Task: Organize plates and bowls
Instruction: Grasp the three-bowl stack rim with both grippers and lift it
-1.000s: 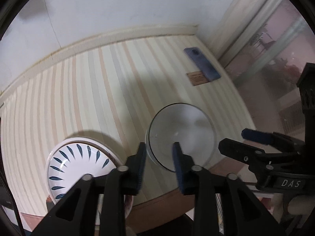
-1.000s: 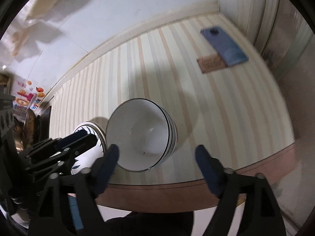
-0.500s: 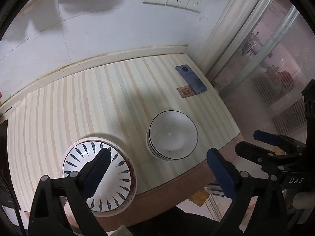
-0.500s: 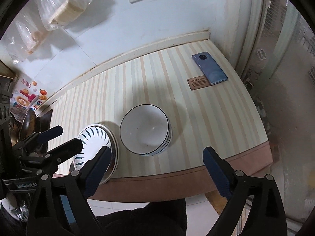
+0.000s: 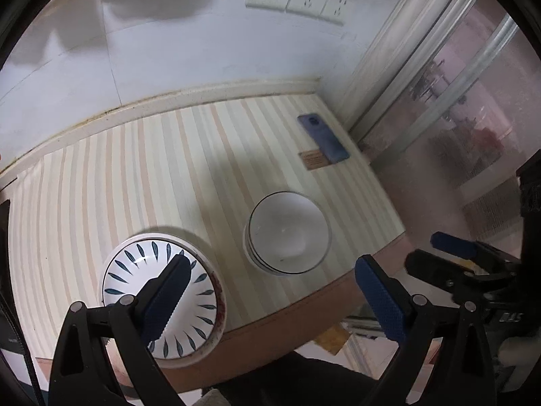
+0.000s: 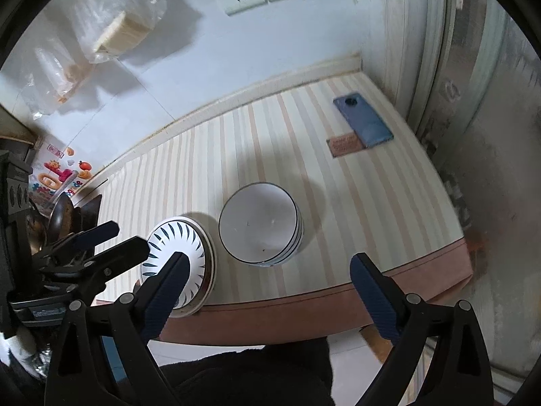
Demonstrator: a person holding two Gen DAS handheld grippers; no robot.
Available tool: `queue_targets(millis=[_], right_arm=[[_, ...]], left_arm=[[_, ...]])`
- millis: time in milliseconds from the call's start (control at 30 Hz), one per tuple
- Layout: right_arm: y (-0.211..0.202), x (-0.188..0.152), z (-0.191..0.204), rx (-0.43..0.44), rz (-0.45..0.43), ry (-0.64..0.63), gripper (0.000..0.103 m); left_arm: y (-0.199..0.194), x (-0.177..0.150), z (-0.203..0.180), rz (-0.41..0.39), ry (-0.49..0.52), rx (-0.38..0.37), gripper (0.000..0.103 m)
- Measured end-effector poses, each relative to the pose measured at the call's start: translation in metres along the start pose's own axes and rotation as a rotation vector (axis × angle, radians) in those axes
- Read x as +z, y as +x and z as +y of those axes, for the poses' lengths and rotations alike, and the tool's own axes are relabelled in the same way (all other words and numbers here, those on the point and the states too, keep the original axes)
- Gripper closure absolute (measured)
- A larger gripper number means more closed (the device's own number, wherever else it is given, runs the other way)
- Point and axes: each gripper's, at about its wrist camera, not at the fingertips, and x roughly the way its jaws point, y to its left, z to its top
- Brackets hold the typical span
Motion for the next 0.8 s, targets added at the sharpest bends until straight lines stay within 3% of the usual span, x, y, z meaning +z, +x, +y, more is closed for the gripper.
queue_targets(millis=[133,333,567,800], right_arm=[[0.031,0.007,-0.017,0.020,0.036,0.036,0.005],[0.094,0.018,-0.045,0.145,0.140,0.107,0.005],[0.154,0.023,-0.065,0.171,0.228,0.136,0.005],[0.203,0.025,-0.077,0.196,0.314,0.162,0.005]], left_arm=[[0.037,0.009,0.008,0.057,-0.011,0.014,0.003],[0.100,0.026,0.021,0.151,-0.031,0.034,0.003],[0.159,0.042,0.030,0.239,-0.042,0.027,0.004],[0.194,0.048,0.031,0.307,-0.037,-0.002,0.004]])
